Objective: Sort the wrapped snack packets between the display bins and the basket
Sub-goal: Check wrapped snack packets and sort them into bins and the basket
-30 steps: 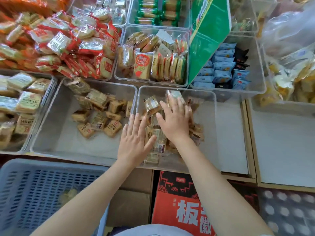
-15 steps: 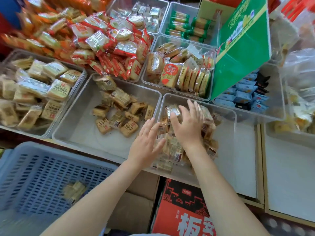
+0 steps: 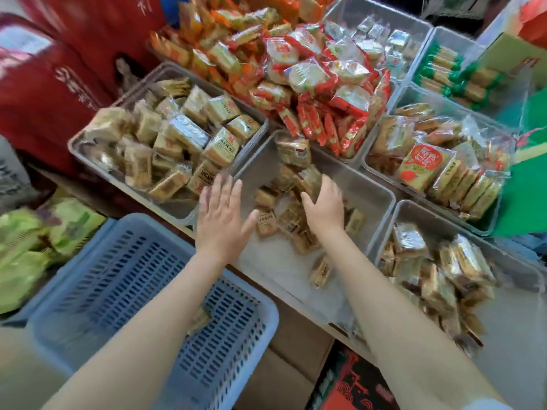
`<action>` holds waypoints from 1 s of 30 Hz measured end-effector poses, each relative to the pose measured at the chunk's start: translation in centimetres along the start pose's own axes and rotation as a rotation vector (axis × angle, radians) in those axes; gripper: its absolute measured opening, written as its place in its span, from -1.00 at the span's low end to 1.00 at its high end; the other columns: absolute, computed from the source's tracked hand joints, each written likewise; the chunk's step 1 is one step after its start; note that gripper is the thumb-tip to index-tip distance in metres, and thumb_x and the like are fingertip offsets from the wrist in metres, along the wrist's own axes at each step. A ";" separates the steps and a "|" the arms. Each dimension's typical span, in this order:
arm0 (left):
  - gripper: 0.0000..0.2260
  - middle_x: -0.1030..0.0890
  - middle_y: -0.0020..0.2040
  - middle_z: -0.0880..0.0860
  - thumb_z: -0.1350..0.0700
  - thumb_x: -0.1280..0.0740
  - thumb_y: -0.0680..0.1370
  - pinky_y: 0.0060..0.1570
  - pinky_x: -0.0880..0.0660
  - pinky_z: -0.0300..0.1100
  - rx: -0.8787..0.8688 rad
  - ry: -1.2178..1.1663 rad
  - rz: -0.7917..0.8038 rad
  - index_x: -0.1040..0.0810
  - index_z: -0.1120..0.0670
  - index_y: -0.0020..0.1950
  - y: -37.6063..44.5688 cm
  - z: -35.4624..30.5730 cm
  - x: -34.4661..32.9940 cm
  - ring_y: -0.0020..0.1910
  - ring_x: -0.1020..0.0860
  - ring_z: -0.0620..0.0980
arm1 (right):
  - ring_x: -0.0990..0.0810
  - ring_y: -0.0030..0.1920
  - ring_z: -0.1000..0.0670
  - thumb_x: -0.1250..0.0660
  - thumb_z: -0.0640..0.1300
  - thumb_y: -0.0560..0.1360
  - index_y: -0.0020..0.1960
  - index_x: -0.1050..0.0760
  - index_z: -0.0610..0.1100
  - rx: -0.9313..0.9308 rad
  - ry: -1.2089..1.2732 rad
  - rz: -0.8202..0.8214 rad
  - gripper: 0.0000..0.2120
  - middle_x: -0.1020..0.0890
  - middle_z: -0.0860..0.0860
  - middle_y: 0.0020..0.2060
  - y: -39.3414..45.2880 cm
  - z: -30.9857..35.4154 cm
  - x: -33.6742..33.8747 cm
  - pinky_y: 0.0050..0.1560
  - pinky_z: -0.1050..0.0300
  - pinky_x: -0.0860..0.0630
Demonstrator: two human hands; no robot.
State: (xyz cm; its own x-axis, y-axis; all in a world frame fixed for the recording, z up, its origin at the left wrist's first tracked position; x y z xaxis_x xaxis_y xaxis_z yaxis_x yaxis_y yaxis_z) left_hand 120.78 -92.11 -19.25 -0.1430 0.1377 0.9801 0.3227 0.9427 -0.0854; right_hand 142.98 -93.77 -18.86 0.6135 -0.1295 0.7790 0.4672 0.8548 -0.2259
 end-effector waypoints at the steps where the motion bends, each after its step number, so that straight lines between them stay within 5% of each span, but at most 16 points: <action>1: -0.29 0.04 0.69 0.09 -0.29 0.16 0.65 0.59 0.28 0.02 0.003 -0.018 -0.013 0.03 0.11 0.68 0.0 0.1 0.0 0.65 0.21 0.03 | -0.30 0.52 -0.17 -0.35 -0.03 0.62 0.58 -0.19 -0.23 -0.016 -0.066 0.007 -0.36 -0.36 -0.18 0.50 0.6 0.1 -0.4 0.53 -0.04 -0.20; 7: -0.24 -0.01 0.69 0.07 -0.33 0.24 0.59 0.60 0.22 0.05 0.006 -0.044 -0.019 -0.01 0.09 0.68 0.1 0.4 -0.1 0.66 0.18 0.01 | -0.33 0.45 -0.24 -0.44 0.17 0.47 0.49 -0.27 -0.25 -0.142 -0.206 0.136 -0.22 -0.38 -0.21 0.42 1.4 0.6 -1.4 0.46 -0.18 -0.28; 11: -0.24 -0.02 0.69 0.07 -0.33 0.23 0.59 0.59 0.25 0.03 0.008 -0.063 -0.022 -0.05 0.09 0.68 0.1 0.3 0.1 0.66 0.16 -0.01 | -0.50 0.20 -0.17 -0.47 0.09 0.41 0.32 -0.22 -0.16 -0.137 0.073 0.130 -0.33 -0.45 -0.08 0.17 -0.4 0.9 -1.4 0.28 -0.21 -0.48; 14: -0.27 -0.08 0.68 0.07 -0.31 0.17 0.62 0.56 0.33 -0.06 0.014 -0.088 -0.054 -0.11 0.09 0.66 0.0 0.3 0.3 0.66 0.12 -0.02 | -0.56 0.09 -0.06 -0.48 0.07 0.49 0.37 -0.18 -0.14 -0.122 0.262 0.180 -0.34 -0.51 -0.06 0.15 -1.5 1.0 -1.4 0.12 -0.06 -0.61; 19: -0.28 -0.08 0.68 0.07 -0.31 0.16 0.62 0.55 0.34 -0.07 0.021 -0.100 -0.056 -0.12 0.09 0.66 0.0 0.3 0.4 0.66 0.12 -0.02 | -0.53 0.18 0.00 -0.36 -0.04 0.62 0.40 -0.36 -0.13 0.053 0.314 0.153 -0.59 -0.52 0.02 0.16 -0.2 2.7 -1.1 0.23 0.05 -0.53; 23: -0.29 -0.08 0.68 0.07 -0.31 0.15 0.63 0.55 0.34 -0.08 0.021 -0.107 -0.065 -0.13 0.09 0.66 0.0 0.4 0.4 0.66 0.11 -0.03 | -0.38 0.27 -0.08 -0.47 -0.06 0.54 0.28 -0.51 -0.15 0.115 0.205 -0.009 -0.63 -0.37 -0.06 0.22 2.2 3.9 -1.3 0.27 0.14 -0.37; 28: -0.29 -0.06 0.68 0.06 -0.31 0.16 0.63 0.55 0.33 -0.05 0.026 -0.107 -0.057 -0.11 0.09 0.66 0.1 0.3 0.3 0.66 0.13 -0.04 | -0.43 0.10 0.04 -0.45 -0.11 0.55 0.25 -0.44 -0.07 0.070 0.268 0.019 -0.67 -0.41 -0.05 0.21 4.0 4.7 -2.6 -0.12 0.49 -0.29; 30: -0.29 -0.05 0.68 0.06 -0.31 0.15 0.63 0.55 0.34 -0.06 0.019 -0.105 -0.053 -0.09 0.09 0.66 0.1 0.4 0.2 0.66 0.15 -0.04 | -0.46 0.15 -0.01 -0.44 -0.12 0.56 0.30 -0.43 -0.03 0.067 0.274 0.020 -0.64 -0.40 -0.03 0.19 4.2 4.8 -3.0 -0.04 0.41 -0.34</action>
State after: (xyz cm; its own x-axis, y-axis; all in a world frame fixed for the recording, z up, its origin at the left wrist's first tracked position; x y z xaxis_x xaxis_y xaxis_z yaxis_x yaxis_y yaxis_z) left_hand 120.43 -91.92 -19.12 -0.2566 0.1180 0.9593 0.2947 0.9548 -0.0386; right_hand 140.04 -87.36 -19.33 0.7759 -0.2351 0.5854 0.4154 0.8888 -0.1936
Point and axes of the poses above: each hand's wrist, its own y-axis towards the middle knuckle, its own x-axis out of the back of the hand, z = x × y, the point moved 5 cm from there along y, towards the middle knuckle
